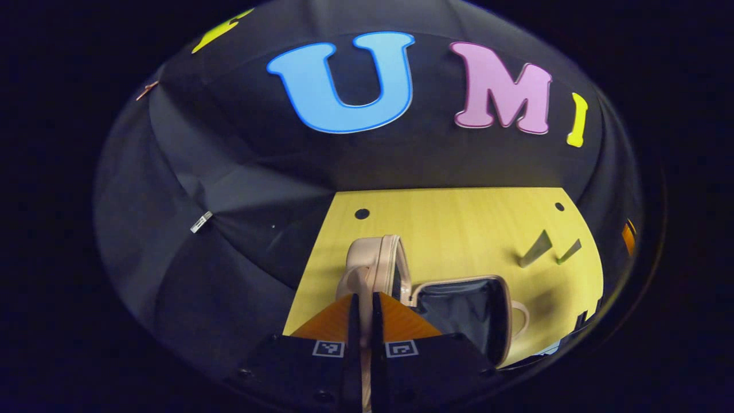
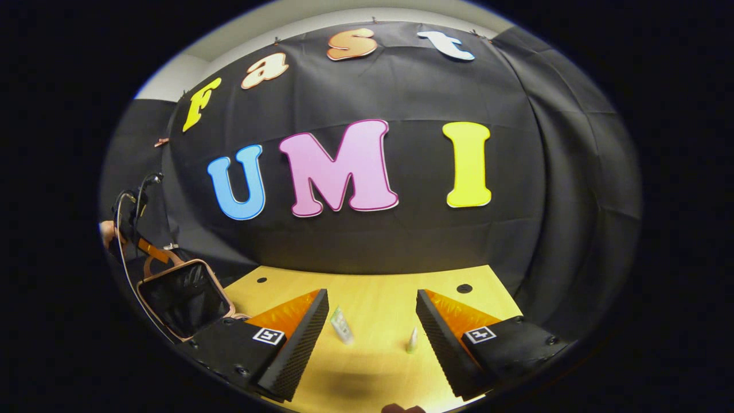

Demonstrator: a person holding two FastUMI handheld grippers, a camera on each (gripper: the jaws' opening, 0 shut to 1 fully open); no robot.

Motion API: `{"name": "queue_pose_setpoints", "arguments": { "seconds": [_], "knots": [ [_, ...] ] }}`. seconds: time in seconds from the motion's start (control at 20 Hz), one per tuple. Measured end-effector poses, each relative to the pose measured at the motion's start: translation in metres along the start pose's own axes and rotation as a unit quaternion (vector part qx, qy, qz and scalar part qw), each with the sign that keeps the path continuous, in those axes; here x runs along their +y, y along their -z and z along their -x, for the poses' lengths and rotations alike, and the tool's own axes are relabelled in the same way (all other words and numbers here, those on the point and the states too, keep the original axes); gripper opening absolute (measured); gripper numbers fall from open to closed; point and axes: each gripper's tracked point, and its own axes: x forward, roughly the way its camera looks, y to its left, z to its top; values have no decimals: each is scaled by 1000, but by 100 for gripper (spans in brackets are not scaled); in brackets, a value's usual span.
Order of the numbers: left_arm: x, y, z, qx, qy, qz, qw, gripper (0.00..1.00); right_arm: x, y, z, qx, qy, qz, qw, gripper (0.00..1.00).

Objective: First open the suitcase, pack the skin care products into it, and then close the suitcase.

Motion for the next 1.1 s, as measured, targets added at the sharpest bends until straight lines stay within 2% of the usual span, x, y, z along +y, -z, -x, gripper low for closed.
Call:
{"name": "queue_pose_setpoints", "arguments": {
  "seconds": [0.1, 0.2, 0.25, 0.4, 0.45, 0.5, 0.55, 0.6, 0.7, 0.75, 0.8, 0.9, 1.0, 1.1],
  "knots": [
    [57, 20, -45, 8, -26, 1, 1000, 12, 23, 5, 2, 11, 1, 5, 1000, 97],
    [97, 48, -92, 32, -18, 26, 999, 11, 42, 12, 5, 26, 5, 9, 1000, 97],
    [114, 67, -118, 51, -2, 44, 998, 12, 53, 16, 6, 37, 1, 10, 999, 97],
    [135, 125, -183, 99, 41, 122, 987, 13, 77, 27, 8, 64, -4, 27, 998, 97],
    [136, 147, -197, 114, 45, 140, 983, 20, 85, 31, 8, 73, -9, 26, 997, 97],
    [139, 169, -210, 132, 38, 149, 979, 20, 92, 35, 8, 81, -13, 23, 996, 97],
    [138, 189, -221, 147, 32, 147, 978, 25, 98, 37, 6, 87, -14, 19, 996, 97],
    [141, 198, -233, 147, 26, 134, 980, 28, 101, 39, 4, 89, -15, 14, 996, 98],
    [157, 198, -235, 143, 9, 122, 982, 48, 101, 40, 1, 87, -3, 6, 996, 97],
    [163, 194, -230, 139, 3, 120, 983, 64, 99, 39, -1, 82, 3, 6, 997, 98],
    [167, 184, -221, 120, 1, 114, 986, 70, 100, 40, -2, 79, 7, 8, 997, 97],
    [170, 145, -198, 47, 1, 90, 995, 99, 95, 40, -6, 73, 12, 16, 997, 98],
    [159, 98, -151, -35, 6, 67, 997, 99, 85, 37, -9, 68, 16, 25, 997, 98],
    [127, 58, -103, -102, 31, 59, 993, 99, 69, 35, -11, 62, 30, 30, 997, 98]
  ]
}}
